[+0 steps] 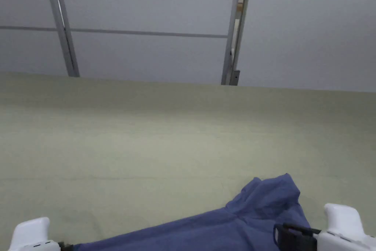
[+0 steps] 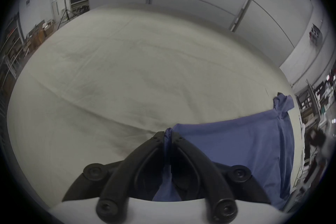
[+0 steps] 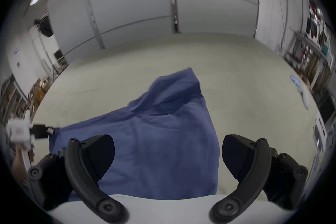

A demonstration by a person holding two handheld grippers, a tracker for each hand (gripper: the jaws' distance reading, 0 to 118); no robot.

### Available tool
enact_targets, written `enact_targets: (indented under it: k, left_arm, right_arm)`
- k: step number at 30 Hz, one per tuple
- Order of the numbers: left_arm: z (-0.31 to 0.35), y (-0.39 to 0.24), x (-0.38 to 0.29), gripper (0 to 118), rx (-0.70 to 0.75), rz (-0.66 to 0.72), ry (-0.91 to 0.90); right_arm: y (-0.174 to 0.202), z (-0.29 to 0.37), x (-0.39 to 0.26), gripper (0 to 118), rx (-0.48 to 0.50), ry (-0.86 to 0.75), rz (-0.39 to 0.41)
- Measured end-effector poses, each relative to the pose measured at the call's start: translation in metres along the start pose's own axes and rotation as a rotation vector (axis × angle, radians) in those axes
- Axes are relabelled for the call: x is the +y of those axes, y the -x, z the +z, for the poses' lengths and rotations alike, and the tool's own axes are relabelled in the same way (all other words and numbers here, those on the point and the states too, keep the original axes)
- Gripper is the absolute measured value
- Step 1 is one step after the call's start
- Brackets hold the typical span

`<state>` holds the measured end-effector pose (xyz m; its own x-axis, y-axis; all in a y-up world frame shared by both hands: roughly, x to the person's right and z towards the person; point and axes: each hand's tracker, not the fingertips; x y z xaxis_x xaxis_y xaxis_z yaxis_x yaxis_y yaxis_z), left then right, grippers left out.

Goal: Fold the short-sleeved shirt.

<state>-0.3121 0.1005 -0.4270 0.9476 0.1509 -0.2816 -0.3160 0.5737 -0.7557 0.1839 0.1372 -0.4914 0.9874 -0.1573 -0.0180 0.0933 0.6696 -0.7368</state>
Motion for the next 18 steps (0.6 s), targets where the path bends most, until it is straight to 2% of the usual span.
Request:
enact_targets:
  k: [2,6,9,10,11,12,13,14,15,16,17,18]
  left_arm:
    - [0.003,-0.005,-0.001,6,0.003,-0.025,-0.008]
    - [0.003,-0.008,-0.002,6,-0.018,-0.031,-0.006]
    - [-0.005,-0.01,-0.001,6,-0.043,-0.018,0.022]
    - [-0.007,-0.012,0.0,6,-0.039,-0.023,0.027]
    - [-0.011,-0.014,0.001,6,-0.032,-0.037,0.03]
    - [-0.012,-0.016,0.002,6,-0.024,-0.049,0.03]
    - [-0.011,-0.017,0.002,6,-0.025,-0.05,0.03]
    - [-0.011,-0.017,0.003,6,-0.029,-0.051,0.032]
    - [-0.01,-0.019,0.004,6,-0.033,-0.052,0.032]
    - [-0.008,-0.02,0.004,6,-0.034,-0.055,0.03]
    - [-0.006,-0.021,0.004,6,-0.035,-0.059,0.025]
    - [-0.002,-0.022,0.004,6,-0.036,-0.062,0.018]
  right_arm:
    - [-0.012,-0.03,0.011,118,-0.033,0.029,-0.057]
    - [-0.027,-0.095,0.026,118,-0.165,0.155,-0.095]
    - [-0.025,-0.122,0.022,115,-0.132,0.233,-0.142]
    - [-0.021,-0.127,0.02,108,-0.13,0.237,-0.133]
    - [-0.011,-0.124,0.015,108,-0.219,0.199,-0.04]
    - [-0.003,-0.12,0.013,106,-0.206,0.163,0.03]
    - [0.003,-0.116,0.008,95,-0.184,0.115,0.073]
    - [0.007,-0.111,0.005,73,-0.155,0.084,0.106]
    - [0.011,-0.107,0.003,47,-0.148,0.073,0.12]
    - [0.014,-0.105,0.002,15,-0.133,0.071,0.126]
    - [0.016,-0.102,0.001,5,-0.087,0.085,0.103]
    - [0.018,-0.1,0.001,5,-0.085,0.099,0.078]
